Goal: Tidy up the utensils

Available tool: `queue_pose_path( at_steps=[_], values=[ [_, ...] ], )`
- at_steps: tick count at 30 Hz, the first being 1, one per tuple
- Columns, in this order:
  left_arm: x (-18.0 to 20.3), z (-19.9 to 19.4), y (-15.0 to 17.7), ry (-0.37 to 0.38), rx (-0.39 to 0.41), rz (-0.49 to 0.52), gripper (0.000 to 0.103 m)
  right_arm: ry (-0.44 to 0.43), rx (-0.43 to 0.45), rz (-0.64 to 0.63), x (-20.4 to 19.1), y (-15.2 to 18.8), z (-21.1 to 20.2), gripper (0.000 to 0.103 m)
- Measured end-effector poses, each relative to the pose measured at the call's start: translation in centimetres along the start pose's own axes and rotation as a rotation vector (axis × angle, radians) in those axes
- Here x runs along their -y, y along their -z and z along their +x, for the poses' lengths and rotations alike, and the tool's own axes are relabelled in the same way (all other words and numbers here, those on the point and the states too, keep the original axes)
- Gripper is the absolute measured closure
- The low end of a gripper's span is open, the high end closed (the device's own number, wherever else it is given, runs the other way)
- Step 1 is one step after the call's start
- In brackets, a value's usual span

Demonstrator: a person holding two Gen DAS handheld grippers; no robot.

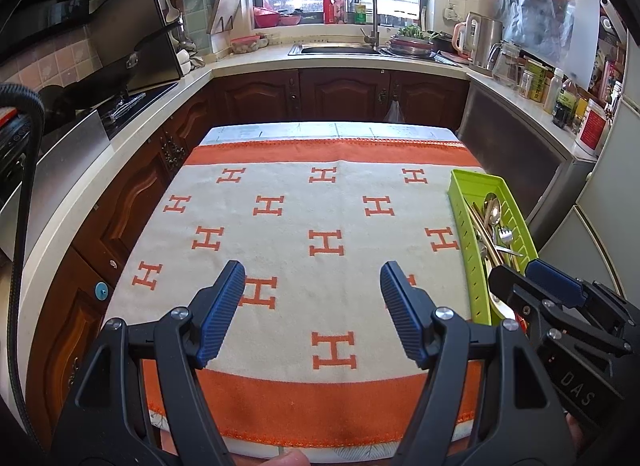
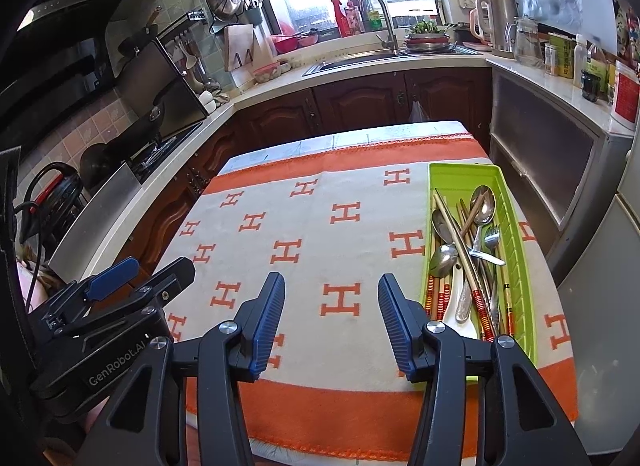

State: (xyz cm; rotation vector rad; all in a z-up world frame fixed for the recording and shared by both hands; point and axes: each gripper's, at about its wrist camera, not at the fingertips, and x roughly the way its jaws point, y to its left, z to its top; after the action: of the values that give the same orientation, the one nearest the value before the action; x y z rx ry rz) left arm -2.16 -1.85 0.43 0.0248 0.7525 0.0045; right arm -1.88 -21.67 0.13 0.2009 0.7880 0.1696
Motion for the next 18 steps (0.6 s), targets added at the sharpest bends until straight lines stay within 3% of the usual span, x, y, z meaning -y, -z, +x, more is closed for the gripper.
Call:
queue_pose_path(
  at_steps=[18],
  values=[
    [0.16, 0.59, 0.28, 0.010, -0.013, 0.013, 0.035, -0.005, -0.007, -0.002, -0.10, 0.39, 0.30, 0.054]
  ],
)
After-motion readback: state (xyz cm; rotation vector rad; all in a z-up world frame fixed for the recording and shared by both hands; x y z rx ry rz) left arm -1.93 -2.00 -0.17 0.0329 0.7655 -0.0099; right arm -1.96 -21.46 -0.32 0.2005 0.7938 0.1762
